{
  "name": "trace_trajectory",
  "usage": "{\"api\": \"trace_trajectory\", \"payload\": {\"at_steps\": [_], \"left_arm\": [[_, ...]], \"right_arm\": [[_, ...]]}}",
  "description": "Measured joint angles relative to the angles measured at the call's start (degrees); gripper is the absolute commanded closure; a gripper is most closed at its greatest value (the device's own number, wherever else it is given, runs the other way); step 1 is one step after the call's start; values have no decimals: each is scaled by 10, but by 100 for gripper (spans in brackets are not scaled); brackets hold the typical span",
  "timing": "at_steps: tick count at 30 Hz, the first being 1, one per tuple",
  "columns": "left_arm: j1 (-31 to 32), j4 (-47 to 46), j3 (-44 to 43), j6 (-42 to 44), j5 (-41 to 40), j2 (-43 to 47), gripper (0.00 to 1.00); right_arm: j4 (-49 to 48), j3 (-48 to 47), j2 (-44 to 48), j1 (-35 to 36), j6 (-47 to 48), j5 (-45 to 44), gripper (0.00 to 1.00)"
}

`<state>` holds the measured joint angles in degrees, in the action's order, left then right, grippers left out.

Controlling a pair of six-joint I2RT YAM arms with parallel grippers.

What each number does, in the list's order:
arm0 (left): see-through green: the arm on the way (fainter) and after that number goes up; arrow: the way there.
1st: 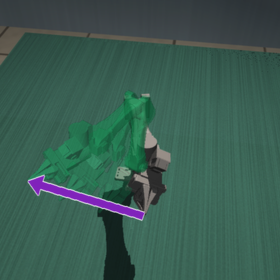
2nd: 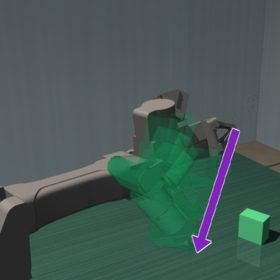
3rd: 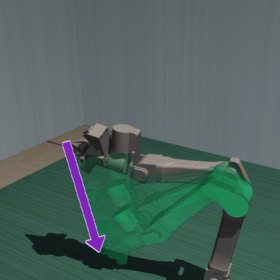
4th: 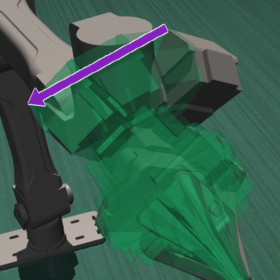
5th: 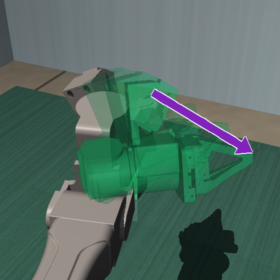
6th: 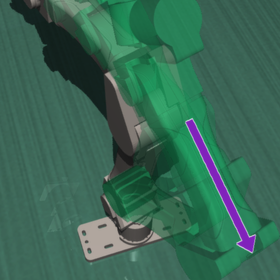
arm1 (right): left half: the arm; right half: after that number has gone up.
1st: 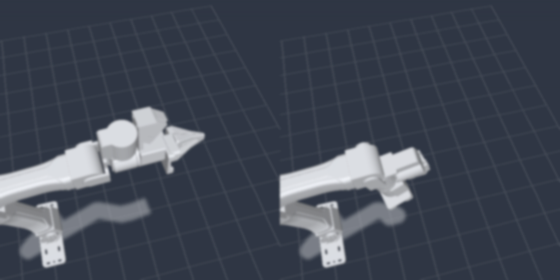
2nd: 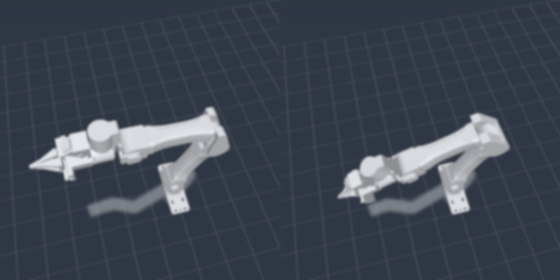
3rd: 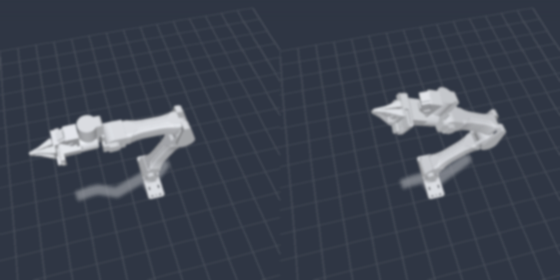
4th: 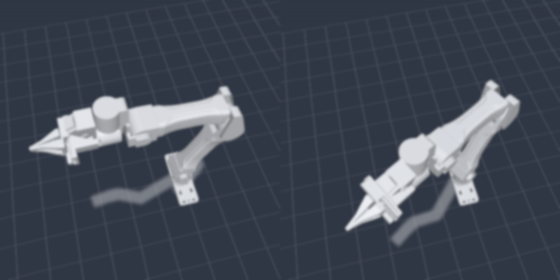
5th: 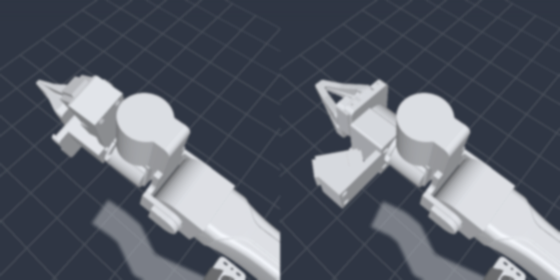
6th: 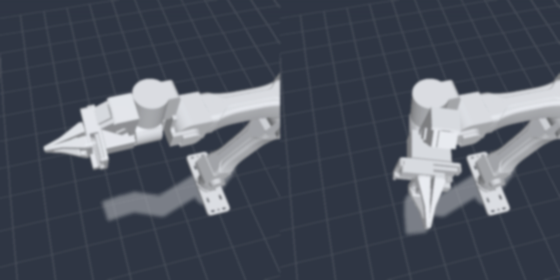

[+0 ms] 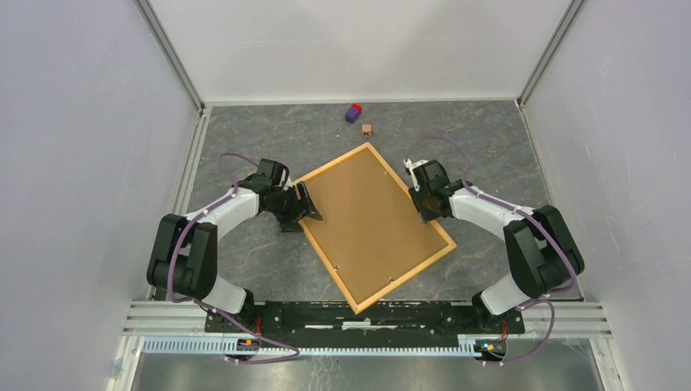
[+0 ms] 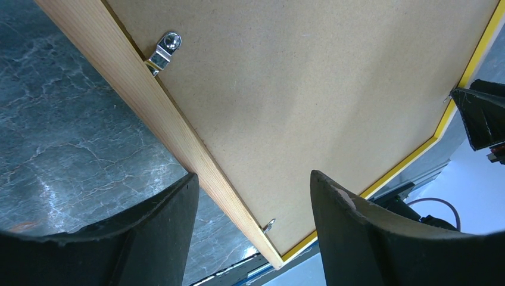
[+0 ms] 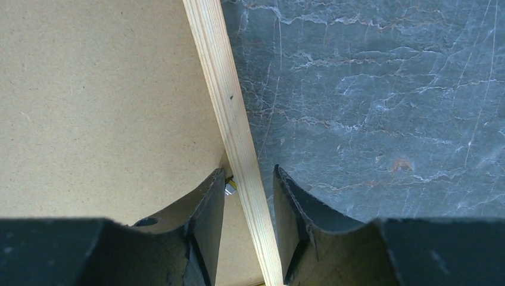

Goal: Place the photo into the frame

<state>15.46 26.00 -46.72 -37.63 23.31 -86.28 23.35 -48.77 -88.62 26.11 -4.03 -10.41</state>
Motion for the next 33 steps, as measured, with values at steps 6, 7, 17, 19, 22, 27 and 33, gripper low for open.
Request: {"api": "trace_trajectory", "payload": {"at_steps": [6, 7, 17, 19, 22, 27, 33], "left_arm": [[0, 2, -2, 0, 0, -1, 26], [0, 0, -2, 0, 2, -1, 26], [11, 8, -9, 2, -28, 21, 20], [12, 27, -24, 2, -53, 45, 20], [13, 45, -56, 2, -98, 81, 18], [13, 83, -113, 1, -199, 102, 17], [13, 117, -123, 0, -303, 102, 17]], "right_arm": [[0, 0, 0, 4, 3, -4, 76], [1, 0, 0, 5, 4, -8, 74], [93, -79, -27, 14, 9, -66, 29], [113, -112, -25, 22, 1, -89, 27], [128, -146, -17, 44, -28, -94, 28], [123, -142, -4, 104, -100, 28, 37], [115, -123, -10, 210, -173, 146, 36]]}}
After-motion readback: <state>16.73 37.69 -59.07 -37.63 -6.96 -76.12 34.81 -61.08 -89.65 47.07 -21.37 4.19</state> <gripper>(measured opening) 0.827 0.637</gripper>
